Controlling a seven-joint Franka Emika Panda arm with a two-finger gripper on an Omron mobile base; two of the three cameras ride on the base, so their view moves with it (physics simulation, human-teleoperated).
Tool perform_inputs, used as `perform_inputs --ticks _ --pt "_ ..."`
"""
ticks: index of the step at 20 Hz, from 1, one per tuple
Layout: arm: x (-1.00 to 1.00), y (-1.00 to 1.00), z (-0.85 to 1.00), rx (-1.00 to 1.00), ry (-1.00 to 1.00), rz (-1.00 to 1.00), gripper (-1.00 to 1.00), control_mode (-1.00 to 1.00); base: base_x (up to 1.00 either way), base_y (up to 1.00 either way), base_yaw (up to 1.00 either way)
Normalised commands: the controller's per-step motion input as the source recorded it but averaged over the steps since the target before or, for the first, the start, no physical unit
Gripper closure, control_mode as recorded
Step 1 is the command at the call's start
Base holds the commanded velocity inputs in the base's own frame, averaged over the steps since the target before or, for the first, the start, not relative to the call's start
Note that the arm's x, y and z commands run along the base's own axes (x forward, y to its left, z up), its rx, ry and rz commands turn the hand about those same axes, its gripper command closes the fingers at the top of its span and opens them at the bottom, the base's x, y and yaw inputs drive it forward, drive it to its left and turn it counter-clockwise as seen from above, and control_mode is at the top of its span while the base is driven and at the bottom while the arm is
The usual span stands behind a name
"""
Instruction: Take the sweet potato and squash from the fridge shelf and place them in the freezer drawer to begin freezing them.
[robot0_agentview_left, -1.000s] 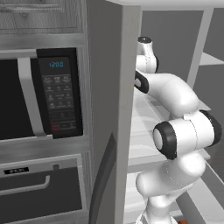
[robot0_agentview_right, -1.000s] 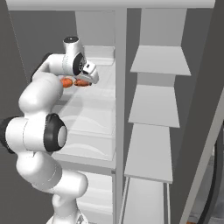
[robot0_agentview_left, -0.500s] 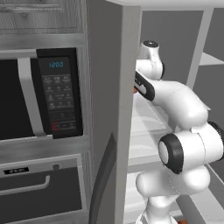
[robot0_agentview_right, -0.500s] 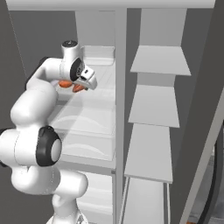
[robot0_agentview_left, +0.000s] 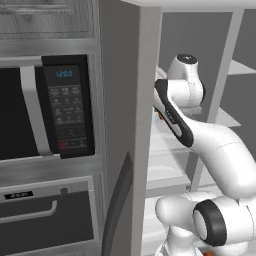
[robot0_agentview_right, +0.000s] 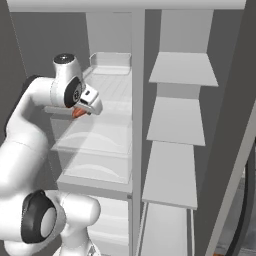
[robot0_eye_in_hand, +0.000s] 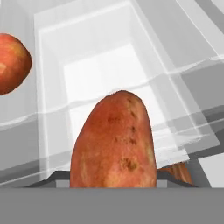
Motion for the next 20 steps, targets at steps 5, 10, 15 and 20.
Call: perform_inputs --ticks 5,10,15,20 --pt "-1.0 0.0 -0.52 0.0 0.09 0.0 1.0 -1.0 0.0 0.0 0.0" --pt "-0.79 -0.02 -0.57 0.0 0.21 0.0 1.0 -1.0 0.0 0.0 0.0" --pt "0.0 0.0 0.0 0.0 0.0 0.0 1.0 -1.0 0.0 0.0 0.0" --pt "-0.07 0.0 0.0 0.0 0.0 0.0 1.0 1.0 -0.33 0.0 -0.04"
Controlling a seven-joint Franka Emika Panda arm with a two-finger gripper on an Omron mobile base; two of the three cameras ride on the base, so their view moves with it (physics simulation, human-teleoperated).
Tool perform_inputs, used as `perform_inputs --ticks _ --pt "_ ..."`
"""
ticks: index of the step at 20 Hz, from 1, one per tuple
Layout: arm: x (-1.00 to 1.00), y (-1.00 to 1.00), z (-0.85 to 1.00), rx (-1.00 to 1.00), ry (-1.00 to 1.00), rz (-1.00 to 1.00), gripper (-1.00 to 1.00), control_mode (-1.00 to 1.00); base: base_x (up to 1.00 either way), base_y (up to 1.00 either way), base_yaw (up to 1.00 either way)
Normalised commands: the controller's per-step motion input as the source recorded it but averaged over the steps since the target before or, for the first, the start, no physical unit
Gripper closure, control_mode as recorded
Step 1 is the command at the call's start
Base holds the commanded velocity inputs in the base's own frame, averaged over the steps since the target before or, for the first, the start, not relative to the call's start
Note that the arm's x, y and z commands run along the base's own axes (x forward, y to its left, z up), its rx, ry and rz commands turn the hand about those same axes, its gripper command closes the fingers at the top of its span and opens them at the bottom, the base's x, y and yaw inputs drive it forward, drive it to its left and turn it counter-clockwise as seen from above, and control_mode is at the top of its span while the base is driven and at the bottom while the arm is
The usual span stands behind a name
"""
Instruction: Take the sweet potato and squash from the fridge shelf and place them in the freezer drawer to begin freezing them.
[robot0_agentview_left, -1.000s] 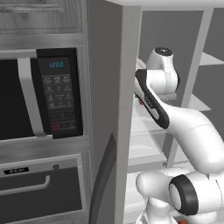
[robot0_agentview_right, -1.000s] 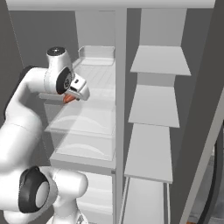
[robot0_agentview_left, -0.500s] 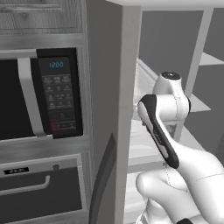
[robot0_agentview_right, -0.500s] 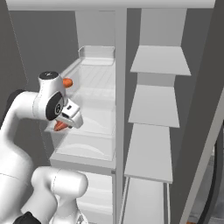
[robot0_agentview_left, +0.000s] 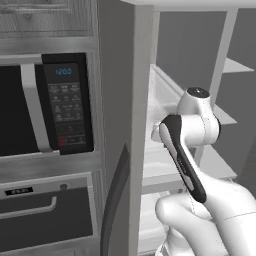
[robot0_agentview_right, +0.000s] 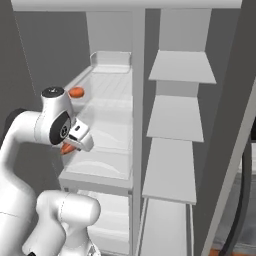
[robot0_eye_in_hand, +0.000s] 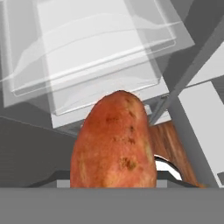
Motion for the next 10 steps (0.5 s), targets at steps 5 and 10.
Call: perform_inputs --ticks 5,10 --pt "0.0 0.0 0.0 0.0 0.0 0.0 1.0 1.0 -0.67 0.0 -0.21" --pt "0.0 0.0 0.0 0.0 0.0 0.0 1.0 1.0 -0.53 0.0 -0.33"
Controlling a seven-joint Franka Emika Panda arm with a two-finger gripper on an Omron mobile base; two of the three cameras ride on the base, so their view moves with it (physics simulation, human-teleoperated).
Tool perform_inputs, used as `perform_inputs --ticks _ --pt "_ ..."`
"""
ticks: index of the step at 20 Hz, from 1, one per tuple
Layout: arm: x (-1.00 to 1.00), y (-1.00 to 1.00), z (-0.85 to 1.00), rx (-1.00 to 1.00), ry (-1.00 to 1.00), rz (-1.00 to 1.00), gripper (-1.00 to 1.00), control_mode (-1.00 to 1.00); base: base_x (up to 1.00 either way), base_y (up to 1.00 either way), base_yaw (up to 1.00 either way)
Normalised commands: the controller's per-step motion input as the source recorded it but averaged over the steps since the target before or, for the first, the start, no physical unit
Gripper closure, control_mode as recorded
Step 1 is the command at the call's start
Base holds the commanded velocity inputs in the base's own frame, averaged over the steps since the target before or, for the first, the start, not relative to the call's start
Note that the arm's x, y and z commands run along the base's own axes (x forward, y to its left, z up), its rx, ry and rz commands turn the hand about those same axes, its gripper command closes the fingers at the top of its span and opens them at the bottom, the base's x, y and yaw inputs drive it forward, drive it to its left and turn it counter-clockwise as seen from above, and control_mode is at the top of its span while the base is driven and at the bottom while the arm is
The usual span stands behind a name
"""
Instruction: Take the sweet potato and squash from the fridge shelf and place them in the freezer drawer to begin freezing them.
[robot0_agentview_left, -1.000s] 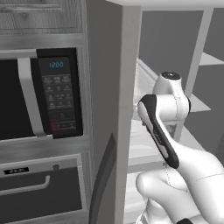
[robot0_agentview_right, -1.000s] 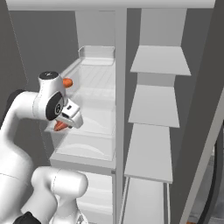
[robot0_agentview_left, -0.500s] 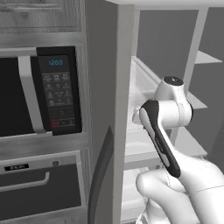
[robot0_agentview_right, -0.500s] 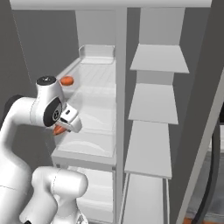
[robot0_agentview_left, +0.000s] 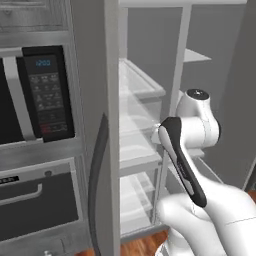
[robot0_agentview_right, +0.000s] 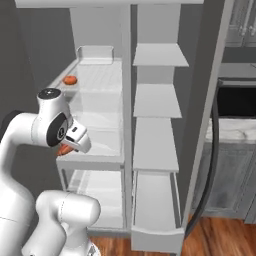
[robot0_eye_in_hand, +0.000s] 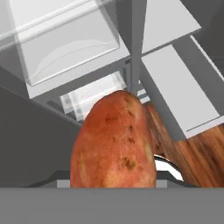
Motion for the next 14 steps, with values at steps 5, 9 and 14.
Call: perform_inputs --ticks 5,9,14 --pt "0.0 0.0 0.0 0.0 0.0 0.0 1.0 1.0 -0.33 -0.13 -0.41" --pt "0.0 0.0 0.0 0.0 0.0 0.0 1.0 1.0 -0.36 -0.4 -0.37" --pt "-0.03 -0.04 -0.02 0.0 0.0 0.0 1.0 -1.0 -0.1 -0.08 -0.11"
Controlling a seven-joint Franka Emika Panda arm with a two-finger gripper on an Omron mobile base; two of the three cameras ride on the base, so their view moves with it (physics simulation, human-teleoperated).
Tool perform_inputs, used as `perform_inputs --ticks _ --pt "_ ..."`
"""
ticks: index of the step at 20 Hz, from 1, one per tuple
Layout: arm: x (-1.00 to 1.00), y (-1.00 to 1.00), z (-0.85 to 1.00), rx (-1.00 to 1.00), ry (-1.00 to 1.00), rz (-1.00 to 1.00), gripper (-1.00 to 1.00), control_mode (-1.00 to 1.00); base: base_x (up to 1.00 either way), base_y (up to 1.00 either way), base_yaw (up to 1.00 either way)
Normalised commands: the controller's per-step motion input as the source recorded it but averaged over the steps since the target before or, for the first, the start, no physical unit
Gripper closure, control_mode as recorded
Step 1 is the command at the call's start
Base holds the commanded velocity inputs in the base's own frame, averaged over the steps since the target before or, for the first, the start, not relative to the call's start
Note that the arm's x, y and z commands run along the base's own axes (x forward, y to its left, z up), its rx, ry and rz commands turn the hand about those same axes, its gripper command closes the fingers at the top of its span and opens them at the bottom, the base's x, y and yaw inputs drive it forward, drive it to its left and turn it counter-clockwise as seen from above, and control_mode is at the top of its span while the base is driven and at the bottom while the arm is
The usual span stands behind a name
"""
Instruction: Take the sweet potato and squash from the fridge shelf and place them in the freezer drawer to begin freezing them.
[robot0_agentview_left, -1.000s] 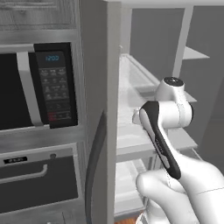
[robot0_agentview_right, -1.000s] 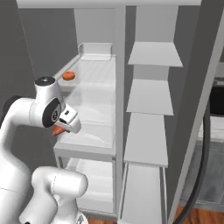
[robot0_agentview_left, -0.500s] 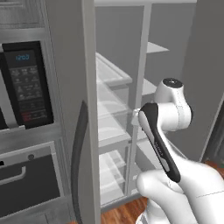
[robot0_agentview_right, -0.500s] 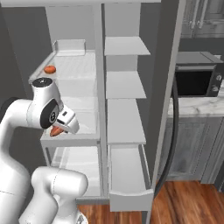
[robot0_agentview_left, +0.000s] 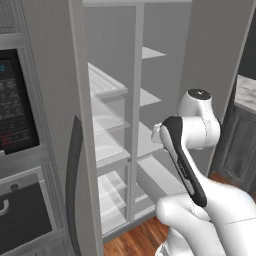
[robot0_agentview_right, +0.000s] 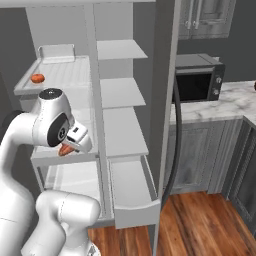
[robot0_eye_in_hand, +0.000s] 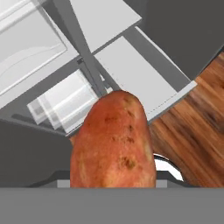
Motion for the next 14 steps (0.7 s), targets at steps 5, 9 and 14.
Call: perform_inputs --ticks 5,9,14 --pt "0.2 -0.77 -0.47 0.05 0.12 -0.05 1.0 -1.0 0.0 0.0 0.0" --pt "0.28 -0.77 -0.75 0.02 0.2 -0.06 1.0 -1.0 0.0 0.0 0.0" --pt "0.34 -0.35 -0.7 0.0 0.2 -0.1 1.0 -1.0 0.0 0.0 0.0"
